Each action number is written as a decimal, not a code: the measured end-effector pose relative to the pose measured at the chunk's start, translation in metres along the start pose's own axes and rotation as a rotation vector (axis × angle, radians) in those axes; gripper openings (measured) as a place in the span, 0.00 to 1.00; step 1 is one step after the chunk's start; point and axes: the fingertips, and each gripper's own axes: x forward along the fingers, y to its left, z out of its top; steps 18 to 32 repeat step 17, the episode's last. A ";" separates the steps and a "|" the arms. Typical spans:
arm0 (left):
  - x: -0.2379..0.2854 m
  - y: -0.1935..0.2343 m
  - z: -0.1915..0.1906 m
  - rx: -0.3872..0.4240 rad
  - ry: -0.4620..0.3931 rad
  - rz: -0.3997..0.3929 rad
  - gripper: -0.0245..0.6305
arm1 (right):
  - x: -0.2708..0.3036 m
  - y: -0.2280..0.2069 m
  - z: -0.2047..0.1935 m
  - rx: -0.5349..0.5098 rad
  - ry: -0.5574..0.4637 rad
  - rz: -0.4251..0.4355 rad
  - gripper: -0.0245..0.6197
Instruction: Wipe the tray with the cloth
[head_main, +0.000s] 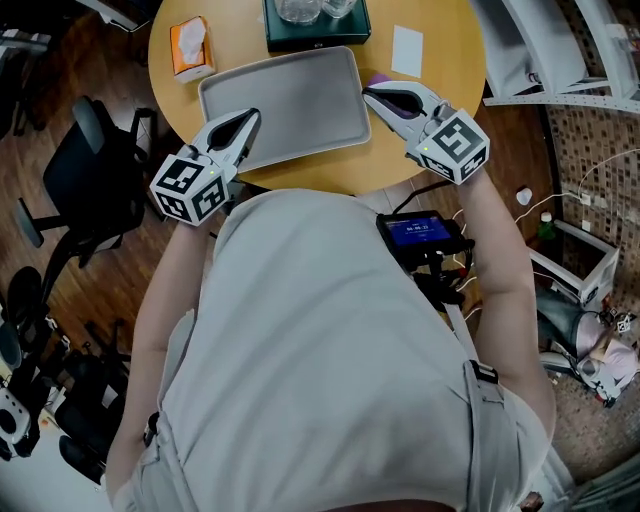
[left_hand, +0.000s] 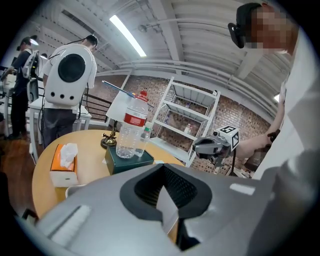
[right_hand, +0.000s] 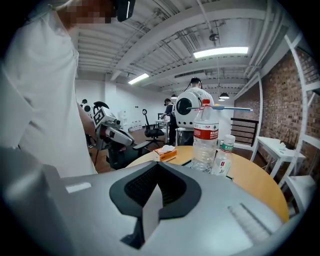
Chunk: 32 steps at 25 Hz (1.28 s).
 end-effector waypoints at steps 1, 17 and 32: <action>0.001 0.000 0.000 0.001 0.000 0.000 0.04 | 0.000 -0.001 0.000 0.002 -0.002 -0.002 0.04; 0.007 -0.008 -0.001 0.014 0.018 -0.024 0.04 | -0.003 0.001 0.004 0.000 -0.022 -0.013 0.04; 0.007 -0.008 -0.001 0.014 0.018 -0.024 0.04 | -0.003 0.001 0.004 0.000 -0.022 -0.013 0.04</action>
